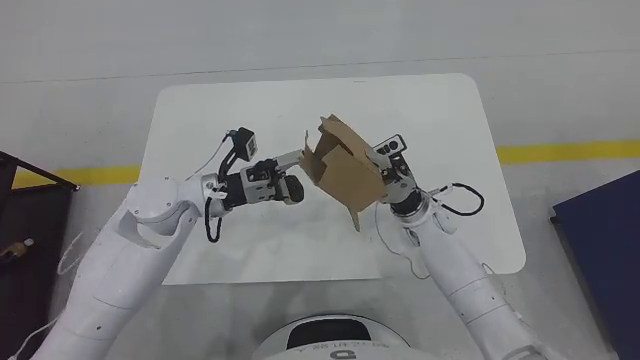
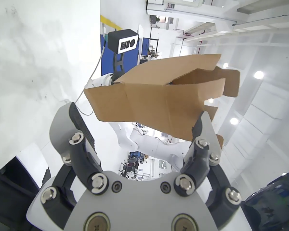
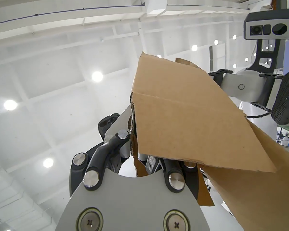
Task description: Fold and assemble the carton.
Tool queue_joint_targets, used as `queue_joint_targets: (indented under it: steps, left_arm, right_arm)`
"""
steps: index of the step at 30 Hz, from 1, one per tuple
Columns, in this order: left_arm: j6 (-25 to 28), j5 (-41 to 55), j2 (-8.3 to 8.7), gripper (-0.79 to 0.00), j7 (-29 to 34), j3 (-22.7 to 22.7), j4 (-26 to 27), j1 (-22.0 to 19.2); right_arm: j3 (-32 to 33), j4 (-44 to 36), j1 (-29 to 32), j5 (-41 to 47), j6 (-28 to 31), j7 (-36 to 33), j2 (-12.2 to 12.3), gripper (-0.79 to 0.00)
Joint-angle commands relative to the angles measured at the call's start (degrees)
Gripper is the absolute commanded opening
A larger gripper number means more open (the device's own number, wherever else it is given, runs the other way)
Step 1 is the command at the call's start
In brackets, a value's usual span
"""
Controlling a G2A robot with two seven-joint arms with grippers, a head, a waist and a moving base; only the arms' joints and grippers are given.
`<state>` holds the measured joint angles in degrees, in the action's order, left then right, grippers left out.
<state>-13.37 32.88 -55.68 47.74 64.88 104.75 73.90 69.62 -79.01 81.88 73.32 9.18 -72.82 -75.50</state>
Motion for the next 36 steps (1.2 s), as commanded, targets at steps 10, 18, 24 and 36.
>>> queue_joint_targets:
  steps: [10,18,24,36]
  left_arm:
    - [-2.92,-2.04,-1.60,0.000,-3.01,-6.34,-1.60,-4.51]
    - [-3.78,-3.25,-1.93,0.000,-3.67,-7.05,-1.70,-5.05]
    - [-2.61,-2.61,-1.76,0.000,-3.24,-5.37,-0.82,-4.02]
    - [-2.48,-1.08,-1.62,0.000,-1.97,-4.42,-0.68,-3.28]
  right_arm:
    - [0.79,-1.60,1.55,-0.48,-1.88,-0.77,0.13,-0.785]
    - [0.52,-1.85,1.28,-1.06,-2.36,-0.47,-0.02,-0.785]
    - [0.82,-1.09,0.88,0.12,-2.30,0.41,-0.18,-0.785]
    - [0.82,-1.09,0.88,0.12,-2.30,0.41,-0.18,-0.785]
